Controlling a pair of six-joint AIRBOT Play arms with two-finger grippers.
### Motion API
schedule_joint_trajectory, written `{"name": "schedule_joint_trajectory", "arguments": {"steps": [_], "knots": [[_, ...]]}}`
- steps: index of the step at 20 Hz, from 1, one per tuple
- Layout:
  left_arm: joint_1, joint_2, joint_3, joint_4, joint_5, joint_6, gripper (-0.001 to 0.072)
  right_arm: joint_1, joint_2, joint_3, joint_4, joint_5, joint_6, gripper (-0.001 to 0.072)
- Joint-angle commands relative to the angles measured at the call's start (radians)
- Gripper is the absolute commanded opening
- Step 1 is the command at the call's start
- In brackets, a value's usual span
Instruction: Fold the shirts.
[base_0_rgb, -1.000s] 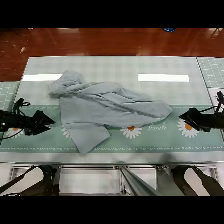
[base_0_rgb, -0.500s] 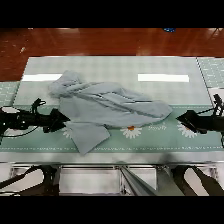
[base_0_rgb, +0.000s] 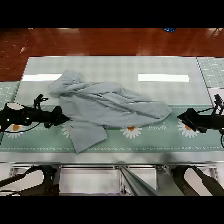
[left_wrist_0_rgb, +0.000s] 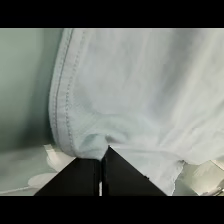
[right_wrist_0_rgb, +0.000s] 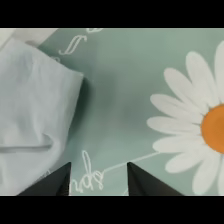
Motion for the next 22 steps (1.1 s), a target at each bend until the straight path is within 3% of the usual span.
{"name": "schedule_joint_trajectory", "arguments": {"steps": [1, 7, 11, 12, 14, 15, 18, 22], "knots": [[-0.002, 0.000, 0.017, -0.015, -0.021, 0.003, 0.0018, -0.001, -0.118, 0.033, 0.090, -0.029, -0.061, 0.0406], [-0.002, -0.001, 0.017, -0.015, -0.020, 0.003, 0.0018, 0.059, -0.357, 0.108, 0.192, -0.013, -0.119, 0.0406], [-0.002, -0.001, 0.017, -0.015, -0.020, 0.003, 0.0018, 0.159, -0.426, 0.174, 0.234, -0.083, -0.117, 0.0402], [-0.002, -0.001, 0.017, -0.015, -0.020, 0.003, 0.0018, 0.184, -0.436, 0.196, 0.236, -0.103, -0.113, 0.0331], [-0.002, 0.001, 0.033, -0.017, -0.024, 0.003, 0.0018, 0.230, -0.452, 0.245, 0.240, -0.099, -0.119, 0.0086], [-0.002, 0.002, 0.054, -0.033, -0.037, 0.003, 0.0018, 0.252, -0.452, 0.275, 0.240, -0.085, -0.142, 0.0021], [0.000, 0.035, 0.208, -0.129, -0.099, 0.007, 0.0017, 0.264, -0.430, 0.441, 0.231, 0.073, -0.142, 0.0020], [0.000, 0.146, 0.574, -0.266, -0.103, 0.006, 0.0018, 0.263, -0.276, 0.795, 0.163, 0.146, -0.066, 0.0020]]}}
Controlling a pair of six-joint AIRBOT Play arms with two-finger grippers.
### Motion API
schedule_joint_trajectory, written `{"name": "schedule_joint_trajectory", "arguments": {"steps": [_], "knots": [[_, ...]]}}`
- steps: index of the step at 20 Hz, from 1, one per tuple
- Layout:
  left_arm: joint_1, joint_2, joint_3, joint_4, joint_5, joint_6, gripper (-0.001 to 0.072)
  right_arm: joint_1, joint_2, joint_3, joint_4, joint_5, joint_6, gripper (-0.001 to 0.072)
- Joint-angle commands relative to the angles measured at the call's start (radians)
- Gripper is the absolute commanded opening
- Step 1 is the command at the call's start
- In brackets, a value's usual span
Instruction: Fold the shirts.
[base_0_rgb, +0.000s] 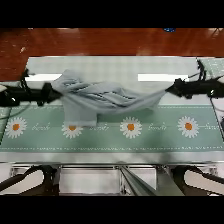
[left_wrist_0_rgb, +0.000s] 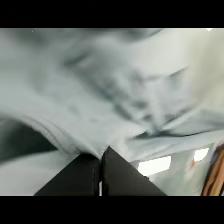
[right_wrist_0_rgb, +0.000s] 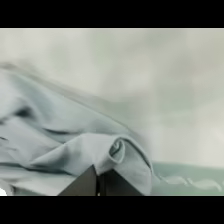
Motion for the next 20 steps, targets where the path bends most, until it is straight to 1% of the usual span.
{"name": "schedule_joint_trajectory", "arguments": {"steps": [1, 3, 6, 9, 11, 12, 14, 16, 19, 20], "knots": [[0.001, 0.082, 0.335, -0.097, -0.012, 0.001, 0.0018, 0.007, 0.124, 0.316, -0.064, 0.066, 0.060, 0.0020], [0.010, 0.106, 0.549, -0.093, -0.017, 0.000, 0.0017, 0.007, 0.203, 0.520, -0.131, 0.111, 0.052, 0.0020], [0.072, 0.132, 0.821, -0.093, -0.075, -0.039, 0.0018, 0.007, 0.332, 0.736, -0.295, 0.124, 0.114, 0.0020], [0.166, 0.194, 0.988, -0.093, -0.124, -0.060, 0.0017, 0.007, 0.465, 0.803, -0.383, 0.127, 0.149, 0.0020], [0.240, 0.267, 1.030, -0.086, -0.157, -0.059, 0.0017, 0.007, 0.563, 0.802, -0.473, 0.152, 0.182, 0.0020], [0.266, 0.315, 1.034, -0.051, -0.164, -0.060, 0.0017, 0.007, 0.605, 0.802, -0.523, 0.177, 0.212, 0.0020], [0.262, 0.406, 1.034, 0.066, -0.171, -0.079, 0.0017, 0.007, 0.678, 0.802, -0.607, 0.236, 0.248, 0.0020], [0.177, 0.487, 1.034, 0.250, -0.169, -0.097, 0.0017, 0.007, 0.730, 0.802, -0.644, 0.302, 0.253, 0.0020], [-0.081, 0.583, 1.033, 0.627, -0.184, -0.180, 0.0017, 0.008, 0.769, 0.801, -0.679, 0.384, 0.262, 0.0020], [-0.166, 0.600, 1.032, 0.720, -0.211, -0.203, 0.0018, 0.008, 0.773, 0.798, -0.679, 0.397, 0.267, 0.0020]]}}
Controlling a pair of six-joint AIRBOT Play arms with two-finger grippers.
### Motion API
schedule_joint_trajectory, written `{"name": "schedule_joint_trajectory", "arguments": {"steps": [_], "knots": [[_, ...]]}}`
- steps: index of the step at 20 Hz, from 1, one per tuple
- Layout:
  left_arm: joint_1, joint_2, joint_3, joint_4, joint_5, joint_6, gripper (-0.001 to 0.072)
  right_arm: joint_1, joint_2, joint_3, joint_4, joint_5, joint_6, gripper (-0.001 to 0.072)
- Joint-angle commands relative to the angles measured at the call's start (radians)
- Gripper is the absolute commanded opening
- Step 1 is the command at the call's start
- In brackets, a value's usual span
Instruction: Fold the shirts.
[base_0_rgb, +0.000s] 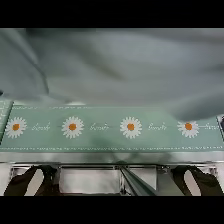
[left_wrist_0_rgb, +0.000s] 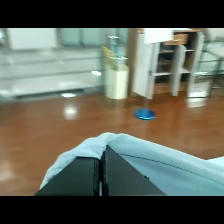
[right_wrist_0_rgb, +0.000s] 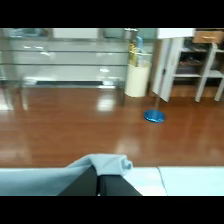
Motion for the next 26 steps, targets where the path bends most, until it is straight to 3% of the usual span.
{"name": "schedule_joint_trajectory", "arguments": {"steps": [1, 4, 8, 12, 15, 20, 26], "knots": [[-0.258, 0.089, 0.005, 0.425, -0.082, -0.091, 0.0017, 0.000, 0.041, -0.003, -0.054, 0.085, 0.025, 0.0020], [-0.375, 0.084, -0.052, 0.592, -0.203, -0.143, 0.0018, 0.001, 0.041, -0.073, -0.025, 0.082, 0.022, 0.0020], [-0.377, 0.053, -0.298, 0.633, -0.176, -0.190, 0.0018, 0.000, 0.033, -0.315, 0.089, 0.069, -0.001, 0.0020], [-0.377, -0.060, -0.585, 0.633, 0.002, -0.285, 0.0018, 0.001, -0.069, -0.580, 0.249, -0.045, -0.080, 0.0020], [-0.373, -0.235, -0.707, 0.632, 0.192, -0.349, 0.0017, 0.002, -0.262, -0.666, 0.306, -0.162, -0.143, 0.0020], [-0.331, -0.671, -0.636, 0.542, 0.399, -0.399, 0.0018, 0.002, -0.678, -0.647, 0.477, -0.400, -0.208, 0.0020], [-0.294, -1.037, -0.355, 0.296, 0.380, -0.399, 0.0018, 0.002, -1.080, -0.412, 0.544, -0.436, -0.187, 0.0020]]}}
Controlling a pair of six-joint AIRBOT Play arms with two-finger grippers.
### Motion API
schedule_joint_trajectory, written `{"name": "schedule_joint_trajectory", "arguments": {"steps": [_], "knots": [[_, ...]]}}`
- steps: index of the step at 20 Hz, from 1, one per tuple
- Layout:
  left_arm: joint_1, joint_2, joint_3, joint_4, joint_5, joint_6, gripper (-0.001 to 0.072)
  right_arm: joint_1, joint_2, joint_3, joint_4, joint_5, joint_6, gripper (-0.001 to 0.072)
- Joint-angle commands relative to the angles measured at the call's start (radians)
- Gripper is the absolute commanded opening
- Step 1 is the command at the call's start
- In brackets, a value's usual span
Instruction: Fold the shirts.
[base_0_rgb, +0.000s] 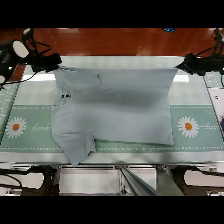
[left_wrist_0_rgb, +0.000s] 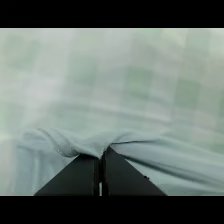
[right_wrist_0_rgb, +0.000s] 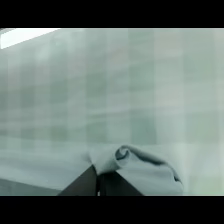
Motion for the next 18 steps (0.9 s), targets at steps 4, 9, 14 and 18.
{"name": "schedule_joint_trajectory", "arguments": {"steps": [4, 9, 14, 18], "knots": [[0.031, -0.167, 0.162, -0.169, -0.047, 0.000, 0.0018, 0.000, -0.233, 0.138, 0.042, 0.084, 0.007, 0.0020], [0.093, -0.150, 0.168, -0.169, -0.404, 0.220, 0.0018, -0.023, -0.216, 0.136, -0.111, 0.289, -0.013, 0.0020], [0.087, -0.150, -0.048, -0.169, -0.471, 0.289, 0.0018, -0.014, -0.216, 0.009, -0.163, 0.345, -0.003, 0.0020], [0.087, -0.151, -0.148, -0.169, -0.409, 0.289, 0.0056, -0.014, -0.216, -0.070, -0.139, 0.280, 0.002, 0.0054]]}}
